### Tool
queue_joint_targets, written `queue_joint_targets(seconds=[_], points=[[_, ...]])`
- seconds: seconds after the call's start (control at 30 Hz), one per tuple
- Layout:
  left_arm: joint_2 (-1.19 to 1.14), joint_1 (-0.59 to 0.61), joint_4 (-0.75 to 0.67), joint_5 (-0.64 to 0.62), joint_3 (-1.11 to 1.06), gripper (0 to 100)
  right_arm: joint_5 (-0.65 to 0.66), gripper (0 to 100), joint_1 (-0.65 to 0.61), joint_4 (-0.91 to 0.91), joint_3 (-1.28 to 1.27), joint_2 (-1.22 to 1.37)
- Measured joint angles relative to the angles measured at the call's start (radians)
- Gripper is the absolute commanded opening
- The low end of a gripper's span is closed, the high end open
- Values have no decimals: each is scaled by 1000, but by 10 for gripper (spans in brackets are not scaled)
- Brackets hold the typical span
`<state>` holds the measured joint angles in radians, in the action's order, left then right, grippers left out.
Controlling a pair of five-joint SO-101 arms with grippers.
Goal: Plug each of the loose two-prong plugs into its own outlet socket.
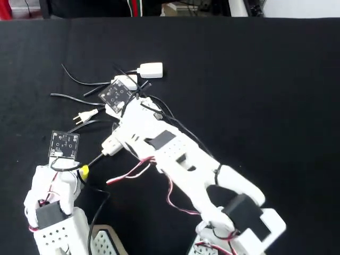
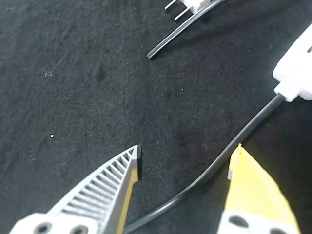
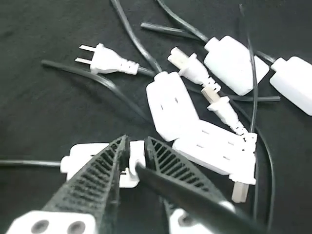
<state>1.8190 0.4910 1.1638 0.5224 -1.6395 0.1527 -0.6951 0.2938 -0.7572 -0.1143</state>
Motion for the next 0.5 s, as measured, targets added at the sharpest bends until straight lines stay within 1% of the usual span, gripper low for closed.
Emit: queue_joint_targets(seconds=[0.17,0.5], points=[[0,0,0,0,0,293,0,11,5,-29,0,60],[0,0,0,0,0,293,0,11,3,-6,0,14]])
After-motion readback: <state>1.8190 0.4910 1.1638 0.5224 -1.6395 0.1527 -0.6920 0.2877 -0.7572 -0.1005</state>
